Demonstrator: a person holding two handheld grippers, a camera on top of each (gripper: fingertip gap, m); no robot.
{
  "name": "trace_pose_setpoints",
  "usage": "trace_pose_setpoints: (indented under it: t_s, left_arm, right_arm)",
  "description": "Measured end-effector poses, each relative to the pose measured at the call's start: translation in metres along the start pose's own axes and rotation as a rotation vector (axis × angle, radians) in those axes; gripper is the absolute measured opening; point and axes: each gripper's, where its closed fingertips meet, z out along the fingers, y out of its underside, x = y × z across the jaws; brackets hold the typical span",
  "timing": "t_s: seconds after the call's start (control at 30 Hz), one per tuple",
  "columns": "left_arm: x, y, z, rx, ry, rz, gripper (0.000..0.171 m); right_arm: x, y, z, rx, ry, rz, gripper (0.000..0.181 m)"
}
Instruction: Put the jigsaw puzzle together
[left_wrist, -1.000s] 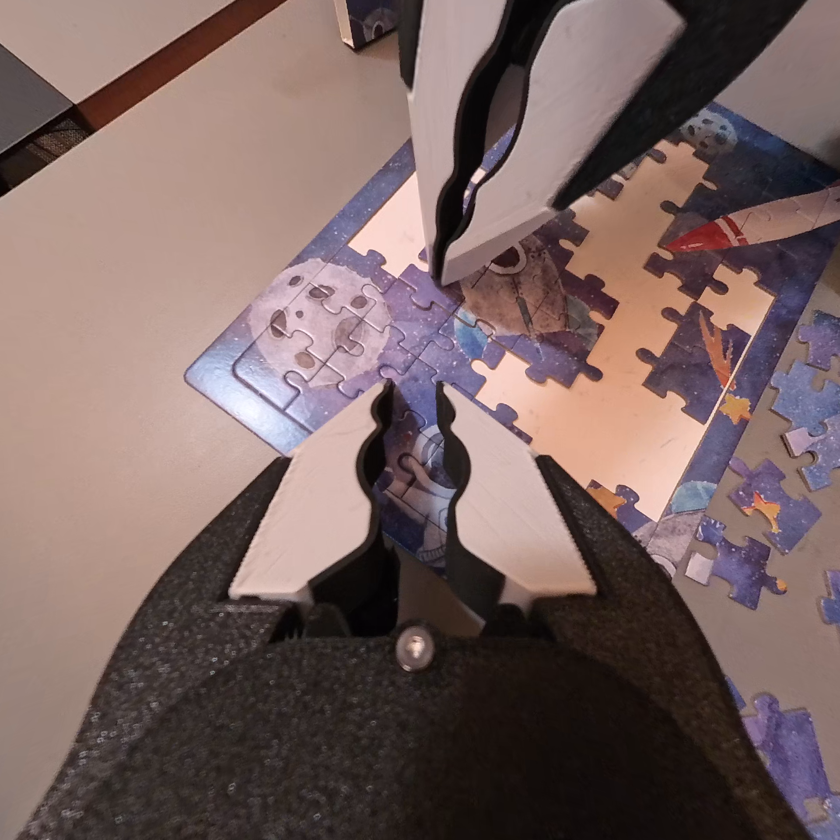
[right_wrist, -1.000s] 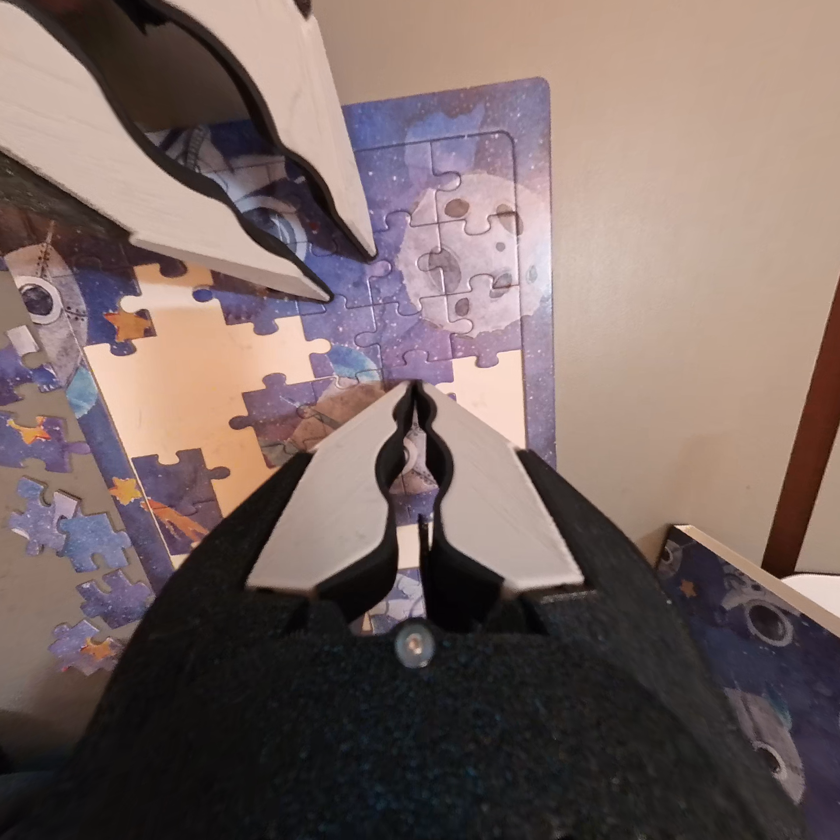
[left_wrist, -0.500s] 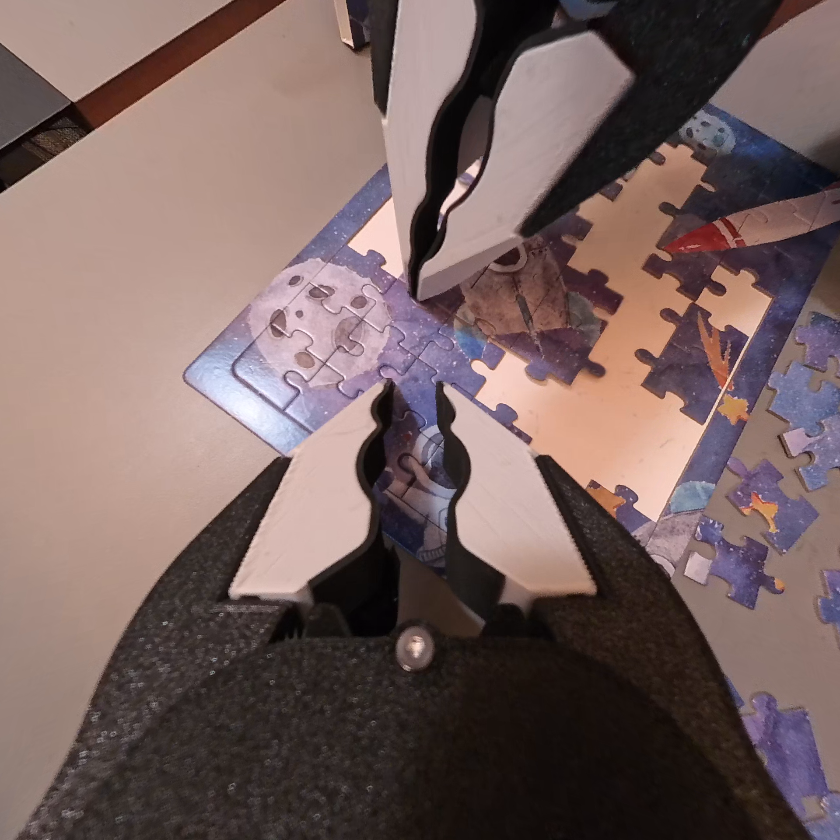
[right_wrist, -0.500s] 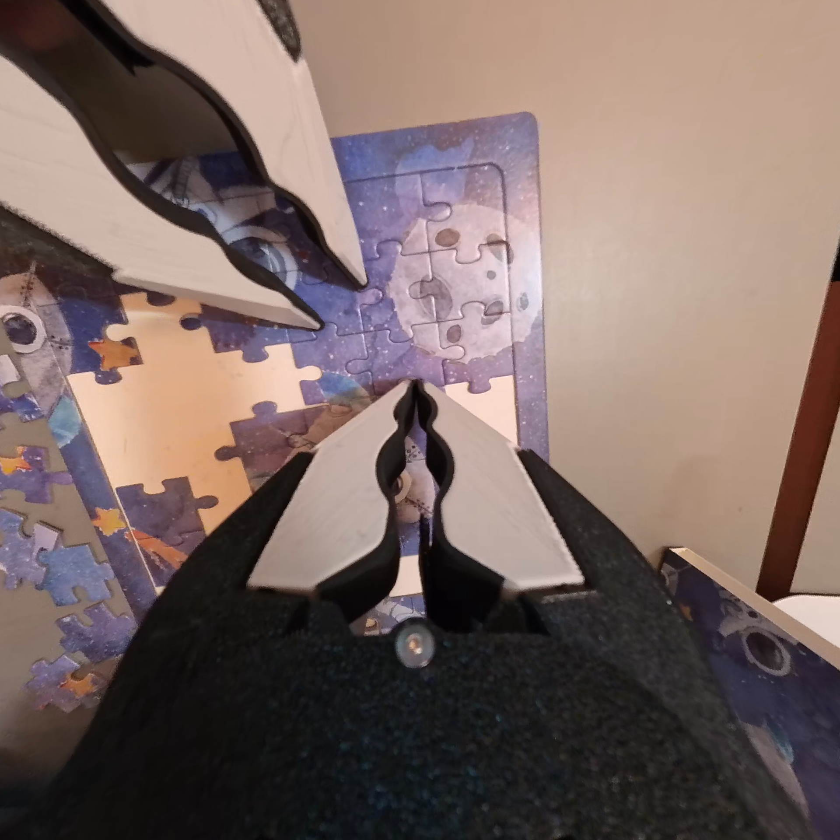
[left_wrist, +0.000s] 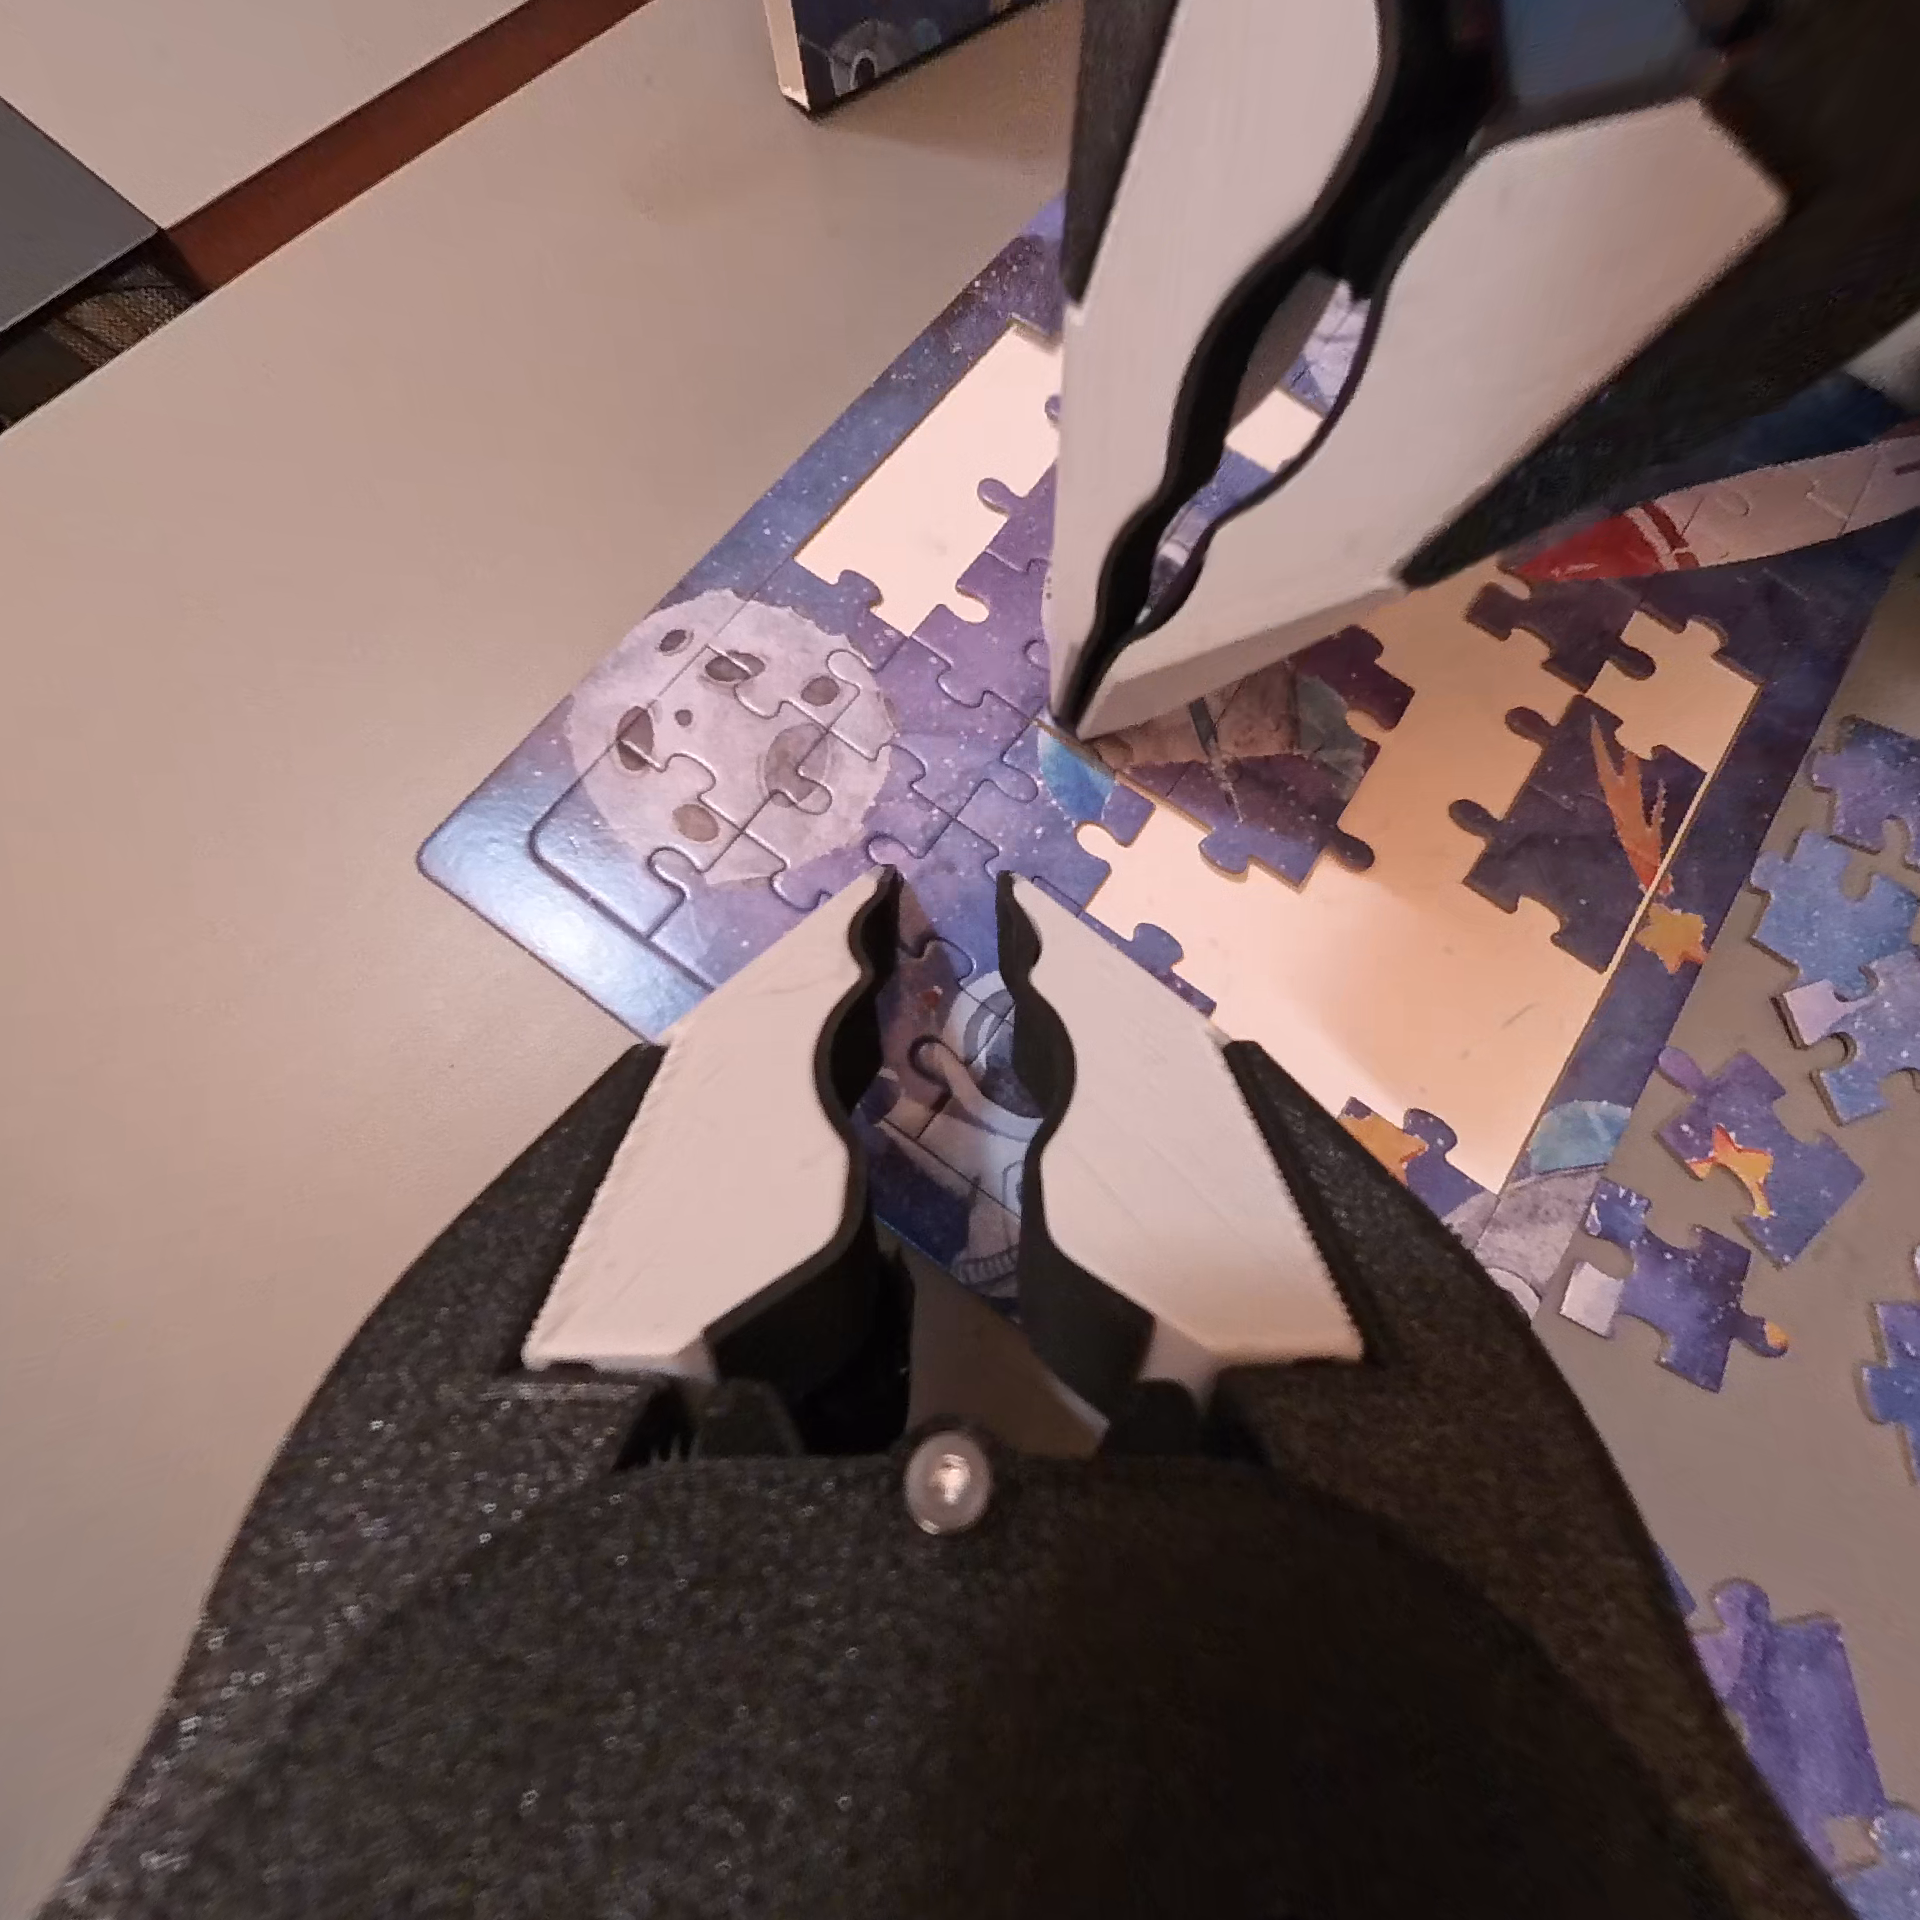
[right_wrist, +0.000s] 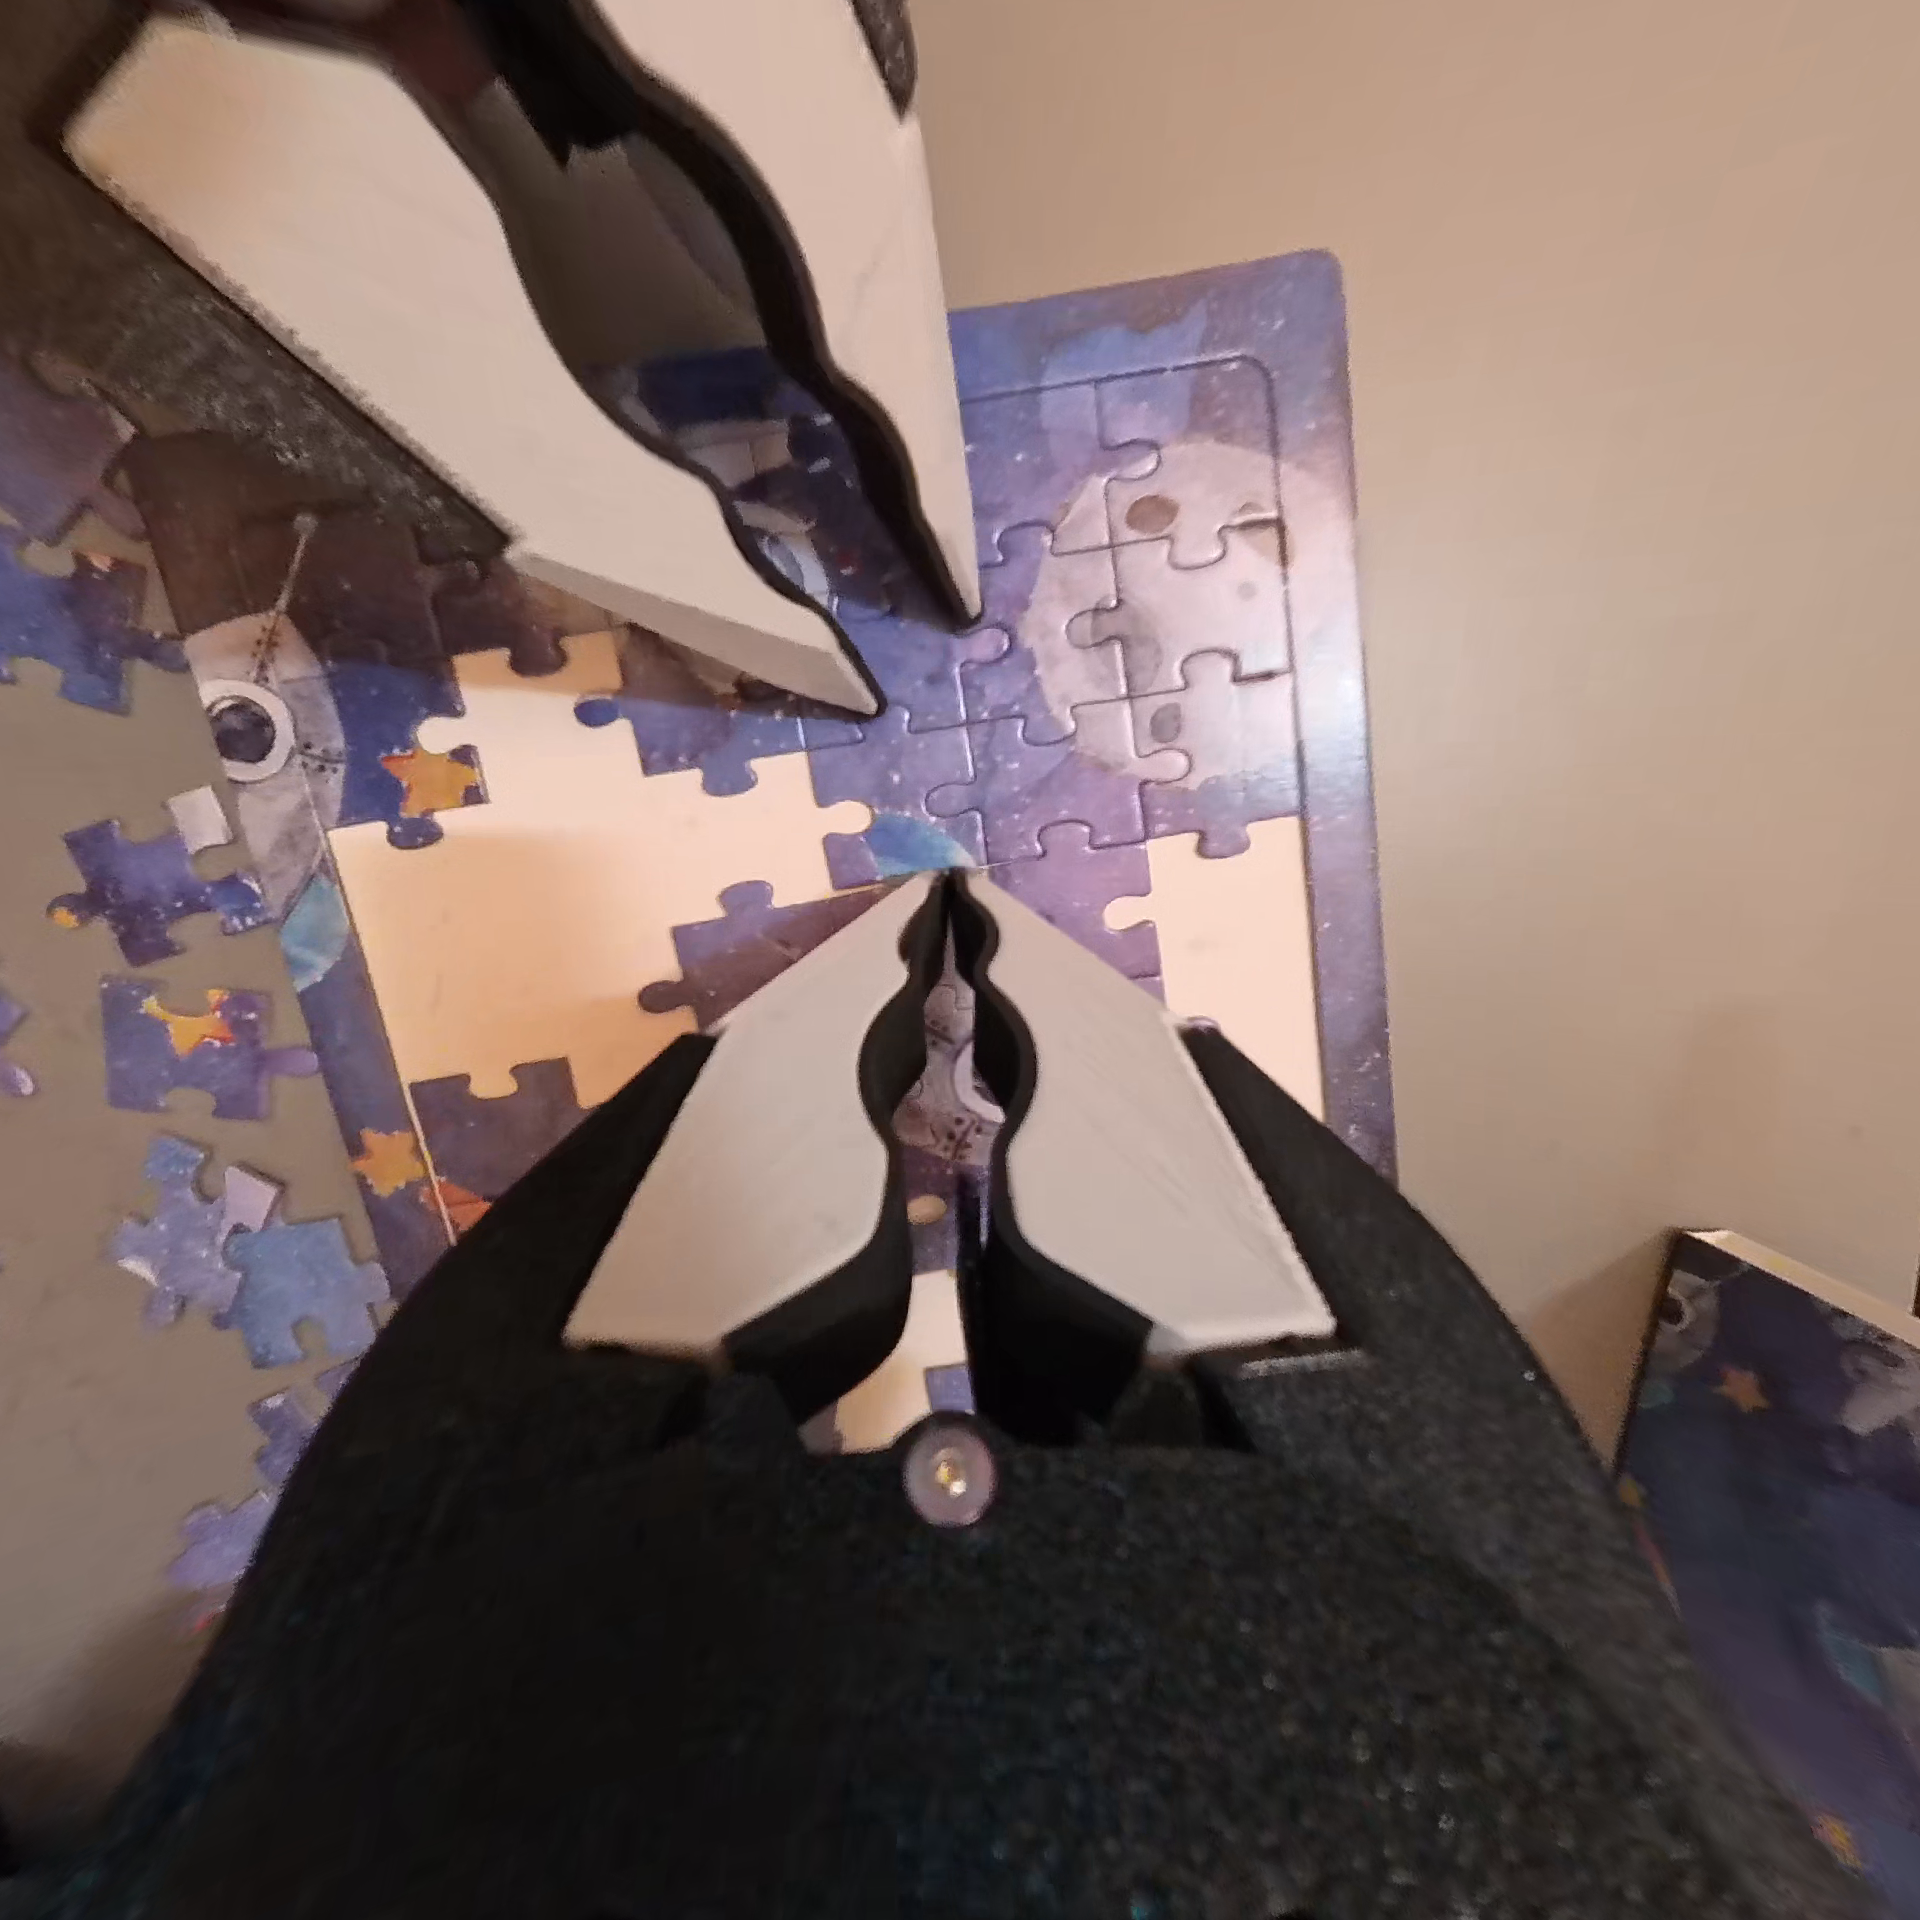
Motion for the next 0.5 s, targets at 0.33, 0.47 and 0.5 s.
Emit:
trace_pose_setpoints:
  t_s: [0.33, 0.47, 0.5]
  left_arm:
    - [0.000, 0.000, 0.001, 0.001, 0.000, -0.001, 0.019]
    - [0.000, 0.000, 0.000, 0.001, 0.001, -0.002, 0.019]
    - [0.000, 0.000, 0.000, 0.001, 0.003, -0.003, 0.019]
  right_arm:
    - [-0.004, -0.005, -0.005, 0.068, 0.008, 0.039, 0.000]
    - [-0.011, 0.005, -0.010, 0.043, -0.014, 0.055, 0.000]
    - [-0.014, 0.006, -0.008, 0.040, -0.022, 0.049, 0.000]
